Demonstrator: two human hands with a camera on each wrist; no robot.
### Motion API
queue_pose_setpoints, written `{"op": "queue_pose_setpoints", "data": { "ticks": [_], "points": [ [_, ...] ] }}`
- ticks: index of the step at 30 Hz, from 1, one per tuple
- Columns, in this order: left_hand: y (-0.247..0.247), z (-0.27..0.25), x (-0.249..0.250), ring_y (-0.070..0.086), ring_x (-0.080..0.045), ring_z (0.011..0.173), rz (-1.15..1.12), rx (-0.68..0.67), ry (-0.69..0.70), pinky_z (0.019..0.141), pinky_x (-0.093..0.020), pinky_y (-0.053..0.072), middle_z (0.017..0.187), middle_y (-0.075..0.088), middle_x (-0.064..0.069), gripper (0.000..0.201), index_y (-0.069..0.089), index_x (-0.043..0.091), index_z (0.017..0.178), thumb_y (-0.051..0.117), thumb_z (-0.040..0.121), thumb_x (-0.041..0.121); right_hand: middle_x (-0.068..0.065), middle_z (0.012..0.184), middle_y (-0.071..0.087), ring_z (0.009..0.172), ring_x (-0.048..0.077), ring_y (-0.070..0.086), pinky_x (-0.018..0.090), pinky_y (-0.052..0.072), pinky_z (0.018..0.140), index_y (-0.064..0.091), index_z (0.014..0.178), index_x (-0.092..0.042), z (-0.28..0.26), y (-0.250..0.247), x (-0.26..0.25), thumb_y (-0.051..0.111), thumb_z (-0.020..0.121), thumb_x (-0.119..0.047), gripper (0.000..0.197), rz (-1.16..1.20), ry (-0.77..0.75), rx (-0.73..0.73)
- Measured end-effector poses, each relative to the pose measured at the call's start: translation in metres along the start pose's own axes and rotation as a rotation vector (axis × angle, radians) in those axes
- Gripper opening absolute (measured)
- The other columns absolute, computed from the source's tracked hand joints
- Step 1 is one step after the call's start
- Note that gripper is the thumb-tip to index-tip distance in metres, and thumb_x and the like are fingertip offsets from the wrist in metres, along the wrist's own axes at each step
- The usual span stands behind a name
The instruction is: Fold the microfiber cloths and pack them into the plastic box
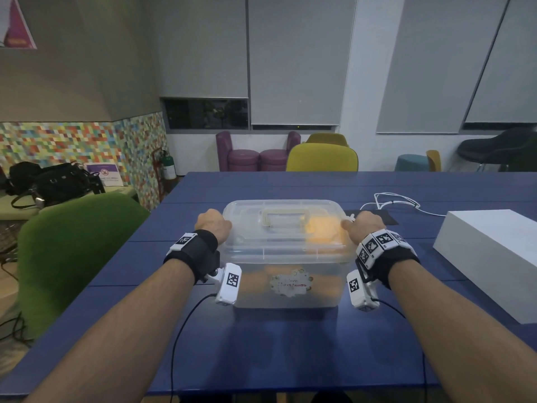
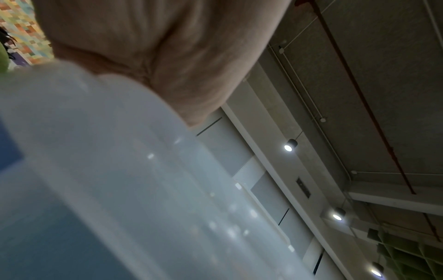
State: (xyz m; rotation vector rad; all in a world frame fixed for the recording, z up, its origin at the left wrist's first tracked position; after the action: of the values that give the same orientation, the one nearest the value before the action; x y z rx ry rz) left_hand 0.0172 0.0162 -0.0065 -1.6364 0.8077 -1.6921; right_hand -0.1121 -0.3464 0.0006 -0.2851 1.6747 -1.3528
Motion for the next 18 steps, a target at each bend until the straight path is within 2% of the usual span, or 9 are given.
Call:
{"op": "queue_pose_setpoints", "data": {
  "ticks": [4, 6, 9, 12, 15, 17, 18],
  "points": [
    [0.001, -0.001, 0.001, 0.062, -0.038, 0.098, 0.013, 0.0, 0.002, 0.076, -0.036, 0.047, 0.119, 0.064, -0.024, 0.028, 0.063, -0.008, 0.113, 0.058, 0.099, 0.016, 0.019, 0.109, 0.067, 0.089, 0.033, 0.058, 0.035, 0.044, 0.073, 0.062, 0.096, -0.004, -0.003, -0.001, -0.006, 0.059, 0.098, -0.029, 0.026, -0.041, -0.008, 0.021],
    [0.001, -0.002, 0.002, 0.059, -0.036, 0.093, 0.015, 0.002, 0.001, 0.076, -0.036, 0.047, 0.118, 0.064, -0.024, 0.027, 0.063, -0.008, 0.113, 0.057, 0.1, 0.015, 0.02, 0.11, 0.068, 0.085, 0.032, 0.056, 0.034, 0.043, 0.072, 0.06, 0.091, -0.004, -0.004, -0.003, -0.01, 0.056, 0.099, -0.024, 0.022, -0.065, -0.021, 0.053],
    [0.0, -0.003, 0.002, 0.063, -0.041, 0.102, 0.025, 0.0, 0.009, 0.079, -0.037, 0.048, 0.119, 0.064, -0.025, 0.027, 0.064, -0.007, 0.112, 0.058, 0.098, 0.016, 0.022, 0.109, 0.068, 0.087, 0.034, 0.058, 0.033, 0.042, 0.071, 0.057, 0.085, -0.005, -0.007, -0.004, -0.011, 0.056, 0.098, -0.02, 0.02, -0.075, -0.025, 0.064],
    [0.0, -0.002, 0.002, 0.062, -0.044, 0.106, 0.038, -0.001, 0.028, 0.081, -0.038, 0.048, 0.12, 0.064, -0.026, 0.028, 0.064, -0.007, 0.11, 0.056, 0.098, 0.017, 0.023, 0.109, 0.067, 0.083, 0.032, 0.051, 0.032, 0.039, 0.07, 0.059, 0.088, -0.003, -0.006, -0.005, -0.011, 0.054, 0.098, -0.019, 0.019, -0.097, -0.041, 0.075],
    [0.001, -0.001, -0.002, 0.061, -0.042, 0.102, 0.063, -0.017, 0.05, 0.077, -0.036, 0.045, 0.116, 0.064, -0.023, 0.023, 0.06, 0.0, 0.095, 0.055, 0.097, 0.023, 0.021, 0.111, 0.066, 0.083, 0.032, 0.05, 0.032, 0.039, 0.071, 0.062, 0.093, -0.003, -0.005, -0.003, -0.009, 0.053, 0.098, -0.02, 0.02, -0.117, -0.043, 0.042],
    [0.0, 0.004, -0.003, 0.061, -0.039, 0.094, 0.105, -0.041, 0.074, 0.075, -0.035, 0.045, 0.11, 0.066, -0.019, 0.028, 0.055, 0.005, 0.081, 0.056, 0.097, 0.029, 0.019, 0.113, 0.066, 0.085, 0.032, 0.051, 0.033, 0.041, 0.072, 0.057, 0.094, -0.007, -0.003, -0.003, -0.012, 0.051, 0.098, -0.024, 0.019, -0.156, -0.058, 0.021],
    [-0.005, 0.008, 0.0, 0.061, -0.038, 0.092, 0.13, -0.039, 0.094, 0.074, -0.035, 0.045, 0.108, 0.067, -0.019, 0.032, 0.056, 0.006, 0.08, 0.056, 0.097, 0.034, 0.018, 0.114, 0.064, 0.087, 0.033, 0.053, 0.034, 0.041, 0.073, 0.055, 0.098, -0.007, -0.001, -0.005, -0.017, 0.051, 0.098, -0.027, 0.021, -0.174, -0.086, 0.024]
  ]
}}
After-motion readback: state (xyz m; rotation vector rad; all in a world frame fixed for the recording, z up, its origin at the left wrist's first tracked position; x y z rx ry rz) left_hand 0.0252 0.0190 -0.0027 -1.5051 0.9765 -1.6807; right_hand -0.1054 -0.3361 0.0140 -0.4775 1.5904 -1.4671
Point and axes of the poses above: each hand's wrist, its own z-axis towards the middle knuckle, its own y-axis out of the palm, x = y × z, the point moved 9 cm from there along z, towards the middle knuckle
